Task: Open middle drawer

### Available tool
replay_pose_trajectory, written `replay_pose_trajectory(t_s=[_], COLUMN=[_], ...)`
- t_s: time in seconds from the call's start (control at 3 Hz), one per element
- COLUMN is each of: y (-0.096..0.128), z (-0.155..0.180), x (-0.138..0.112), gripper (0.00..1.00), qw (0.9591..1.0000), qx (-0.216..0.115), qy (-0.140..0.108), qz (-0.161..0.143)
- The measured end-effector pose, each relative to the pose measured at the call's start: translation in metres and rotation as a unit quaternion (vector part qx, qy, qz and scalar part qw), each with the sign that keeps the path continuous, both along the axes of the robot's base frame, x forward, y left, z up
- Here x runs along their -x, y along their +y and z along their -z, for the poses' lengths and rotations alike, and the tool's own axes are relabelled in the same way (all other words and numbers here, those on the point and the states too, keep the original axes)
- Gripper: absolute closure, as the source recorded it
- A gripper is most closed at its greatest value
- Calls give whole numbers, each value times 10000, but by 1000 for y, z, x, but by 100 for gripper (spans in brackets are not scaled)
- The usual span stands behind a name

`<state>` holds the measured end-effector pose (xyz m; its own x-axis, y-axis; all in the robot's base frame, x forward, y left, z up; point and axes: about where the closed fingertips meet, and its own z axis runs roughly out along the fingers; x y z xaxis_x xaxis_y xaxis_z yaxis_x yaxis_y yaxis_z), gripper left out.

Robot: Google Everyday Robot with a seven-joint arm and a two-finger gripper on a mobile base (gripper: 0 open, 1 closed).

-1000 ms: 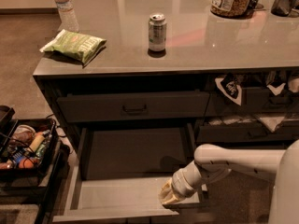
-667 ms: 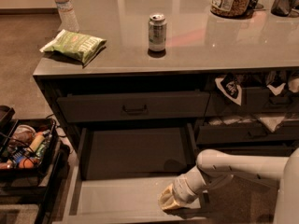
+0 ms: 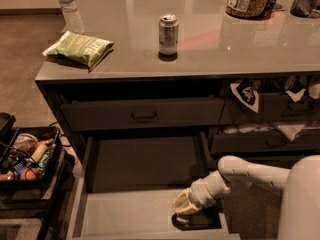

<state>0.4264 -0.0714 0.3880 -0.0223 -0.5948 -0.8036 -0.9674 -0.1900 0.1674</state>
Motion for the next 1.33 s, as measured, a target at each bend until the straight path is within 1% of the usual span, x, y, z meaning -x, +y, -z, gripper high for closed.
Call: replay_pose_trajectory(t_s=[0.33, 0.67, 1.0, 1.33], y=[-5, -11, -12, -11], z=[3, 1, -1, -17], x=[-46, -99, -103, -101], gripper=[100, 100, 100, 100], qw=[9991, 9960, 9958, 9979], qx=[-374, -715, -727, -134], qy=[28, -264, -284, -362], qz=[177, 460, 482, 513])
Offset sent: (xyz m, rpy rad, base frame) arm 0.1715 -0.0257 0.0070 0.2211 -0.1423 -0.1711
